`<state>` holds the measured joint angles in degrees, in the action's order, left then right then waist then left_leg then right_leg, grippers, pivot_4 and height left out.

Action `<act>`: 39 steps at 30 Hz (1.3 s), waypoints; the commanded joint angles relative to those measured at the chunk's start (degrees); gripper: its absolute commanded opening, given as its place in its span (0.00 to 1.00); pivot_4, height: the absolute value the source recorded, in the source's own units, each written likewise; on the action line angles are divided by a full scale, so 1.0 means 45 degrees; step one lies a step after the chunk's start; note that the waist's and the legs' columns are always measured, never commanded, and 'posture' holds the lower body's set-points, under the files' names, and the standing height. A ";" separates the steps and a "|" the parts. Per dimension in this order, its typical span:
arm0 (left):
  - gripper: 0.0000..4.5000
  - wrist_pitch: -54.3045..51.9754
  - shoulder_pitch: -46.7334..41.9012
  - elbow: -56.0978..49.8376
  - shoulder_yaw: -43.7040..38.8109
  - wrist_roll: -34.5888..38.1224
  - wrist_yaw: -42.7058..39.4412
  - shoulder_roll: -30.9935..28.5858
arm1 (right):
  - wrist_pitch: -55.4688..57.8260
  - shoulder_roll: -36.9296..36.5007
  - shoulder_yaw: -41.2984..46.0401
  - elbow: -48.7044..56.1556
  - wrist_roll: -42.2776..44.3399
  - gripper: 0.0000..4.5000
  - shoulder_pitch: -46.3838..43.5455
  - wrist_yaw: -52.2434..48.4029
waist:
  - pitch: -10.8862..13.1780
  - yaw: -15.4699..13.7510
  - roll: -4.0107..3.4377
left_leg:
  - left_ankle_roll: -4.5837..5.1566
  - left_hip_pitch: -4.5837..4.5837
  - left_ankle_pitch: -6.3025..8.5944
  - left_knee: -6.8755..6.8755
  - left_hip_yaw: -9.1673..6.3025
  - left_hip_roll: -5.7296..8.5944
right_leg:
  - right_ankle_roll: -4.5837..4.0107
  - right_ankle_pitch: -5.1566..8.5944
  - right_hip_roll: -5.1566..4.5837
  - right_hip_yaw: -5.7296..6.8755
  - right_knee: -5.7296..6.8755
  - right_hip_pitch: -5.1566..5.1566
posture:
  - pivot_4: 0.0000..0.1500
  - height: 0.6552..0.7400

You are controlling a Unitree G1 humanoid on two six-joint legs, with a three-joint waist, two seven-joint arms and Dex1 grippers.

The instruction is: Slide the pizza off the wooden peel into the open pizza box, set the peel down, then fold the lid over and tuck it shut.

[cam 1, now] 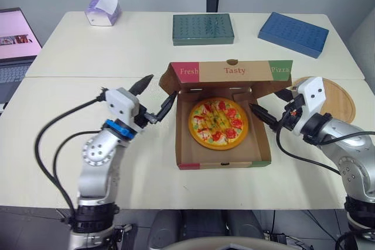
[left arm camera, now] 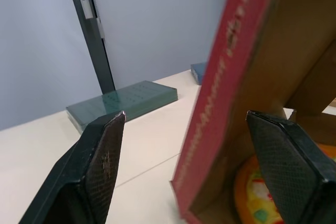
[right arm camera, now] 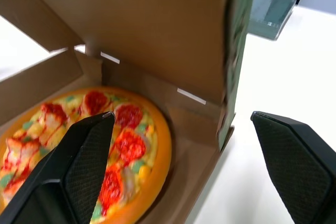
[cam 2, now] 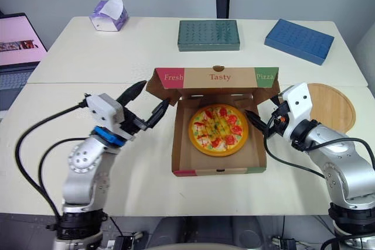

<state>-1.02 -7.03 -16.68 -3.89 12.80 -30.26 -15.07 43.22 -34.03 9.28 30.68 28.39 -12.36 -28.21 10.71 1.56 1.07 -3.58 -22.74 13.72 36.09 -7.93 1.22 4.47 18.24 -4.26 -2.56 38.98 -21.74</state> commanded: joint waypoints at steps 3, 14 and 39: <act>0.81 0.0075 0.0373 -0.0825 0.0557 -0.0650 0.1281 0.0585 | 0.0002 0.0223 0.0050 -0.0088 0.0187 1.00 -0.0406 0.0107 | 0.0000 -0.0004 0.0000 | 0.0000 -0.0003 0.0000 0.0000 0.0001 0.0002 | 0.0000 0.0000 0.0000 -0.0002 -0.0002 0.0000 | 1.00 1.00; 0.06 -0.0419 -0.0140 -0.0908 0.1099 -0.1252 0.2419 0.0975 | 0.0468 0.0914 0.0434 -0.0556 0.0222 0.71 -0.1062 0.1054 | -0.0001 -0.0002 -0.0001 | 0.0000 -0.0002 0.0000 0.0003 0.0000 0.0007 | 0.0000 0.0000 0.0000 -0.0002 -0.0001 0.0003 | 1.00 1.00; 0.00 -0.5421 0.0120 -0.4457 0.1423 0.1281 0.2392 0.0723 | 0.2211 0.0708 0.0463 0.1062 0.1512 0.01 -0.1237 0.1329 | -0.0001 0.0002 -0.0002 | 0.0000 -0.0004 0.0000 0.0000 0.0000 0.0005 | 0.0000 0.0000 0.0001 0.0001 -0.0002 0.0002 | 1.00 1.00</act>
<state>-24.80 -6.93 -33.91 1.63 16.08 -17.33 -11.59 53.37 -30.62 11.25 31.84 32.85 -17.79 -20.58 10.71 1.57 1.06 -3.58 -22.75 13.72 36.09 -7.93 1.24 4.47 18.24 -4.25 -2.56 38.97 -21.73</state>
